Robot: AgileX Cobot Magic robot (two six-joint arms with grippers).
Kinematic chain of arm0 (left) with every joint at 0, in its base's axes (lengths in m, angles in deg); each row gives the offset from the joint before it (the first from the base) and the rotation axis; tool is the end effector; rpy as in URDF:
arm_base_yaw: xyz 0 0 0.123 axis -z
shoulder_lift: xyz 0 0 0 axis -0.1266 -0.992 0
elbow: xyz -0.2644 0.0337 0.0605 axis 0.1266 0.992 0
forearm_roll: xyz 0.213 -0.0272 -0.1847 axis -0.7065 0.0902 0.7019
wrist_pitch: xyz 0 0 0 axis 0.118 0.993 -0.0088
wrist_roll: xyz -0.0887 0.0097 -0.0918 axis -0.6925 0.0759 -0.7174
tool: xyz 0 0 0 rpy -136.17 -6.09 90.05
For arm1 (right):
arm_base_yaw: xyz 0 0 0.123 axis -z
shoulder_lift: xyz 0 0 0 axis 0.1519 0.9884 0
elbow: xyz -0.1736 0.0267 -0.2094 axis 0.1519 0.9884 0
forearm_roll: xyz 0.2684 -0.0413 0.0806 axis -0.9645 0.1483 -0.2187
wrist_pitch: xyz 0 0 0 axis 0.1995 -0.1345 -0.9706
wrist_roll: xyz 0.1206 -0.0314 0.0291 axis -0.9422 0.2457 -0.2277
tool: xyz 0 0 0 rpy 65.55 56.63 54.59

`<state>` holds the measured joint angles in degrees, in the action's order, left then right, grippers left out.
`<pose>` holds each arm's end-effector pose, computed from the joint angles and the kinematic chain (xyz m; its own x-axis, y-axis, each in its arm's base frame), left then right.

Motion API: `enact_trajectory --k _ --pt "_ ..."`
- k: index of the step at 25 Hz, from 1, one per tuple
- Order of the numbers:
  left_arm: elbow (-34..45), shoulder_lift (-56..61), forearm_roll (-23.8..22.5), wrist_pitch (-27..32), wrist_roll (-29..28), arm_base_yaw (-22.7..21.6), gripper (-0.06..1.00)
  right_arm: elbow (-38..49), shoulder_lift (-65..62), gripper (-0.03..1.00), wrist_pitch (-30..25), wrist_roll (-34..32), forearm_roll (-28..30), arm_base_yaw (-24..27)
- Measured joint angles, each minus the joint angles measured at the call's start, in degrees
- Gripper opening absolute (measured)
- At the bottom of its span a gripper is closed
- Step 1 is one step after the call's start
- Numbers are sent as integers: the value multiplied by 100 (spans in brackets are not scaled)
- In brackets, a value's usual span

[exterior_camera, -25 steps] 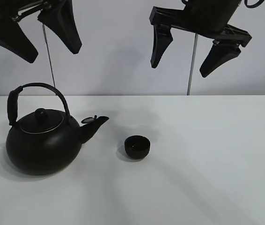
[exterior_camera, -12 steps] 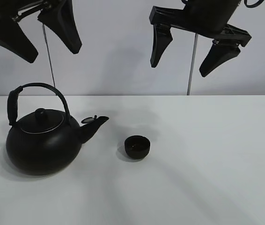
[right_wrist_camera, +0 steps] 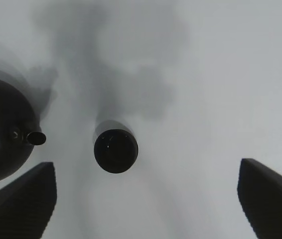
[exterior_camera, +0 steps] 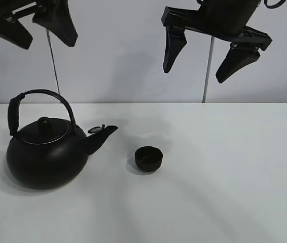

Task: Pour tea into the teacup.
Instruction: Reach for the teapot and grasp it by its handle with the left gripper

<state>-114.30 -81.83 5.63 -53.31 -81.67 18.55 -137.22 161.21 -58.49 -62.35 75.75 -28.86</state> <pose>0.3451 -0.1764 0.2596 -0.7189 0.2268 -0.6571 0.3978 0.9094 -0.1213 0.4041 0.1638 0.2270 -0.9084 -0.0957 -0.4070 -0.1909 0.9610 0.2001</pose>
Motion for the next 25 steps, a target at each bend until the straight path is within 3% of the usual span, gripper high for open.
enact_trajectory --k 2,6,10,15,19,22,25 --pt "657 317 -94 -780 0 0 58 0 0 68 19 0 0 0" --pt "2169 1094 -403 -3027 116 0 58 0 0 68 135 0 0 0" --pt "3422 1615 -863 -4995 728 -131 58 0 0 68 407 0 -6 0" --pt "4717 1336 -917 -7225 1699 -740 58 0 0 68 839 0 -6 0" --pt "5370 684 -919 -9043 1666 -843 57 0 0 68 1186 0 -6 0" --pt "5571 49 -924 -9892 1561 -843 57 0 0 68 1430 0 -6 0" --pt "5603 -579 -924 -10078 1477 -843 57 0 0 68 1632 0 -6 0"
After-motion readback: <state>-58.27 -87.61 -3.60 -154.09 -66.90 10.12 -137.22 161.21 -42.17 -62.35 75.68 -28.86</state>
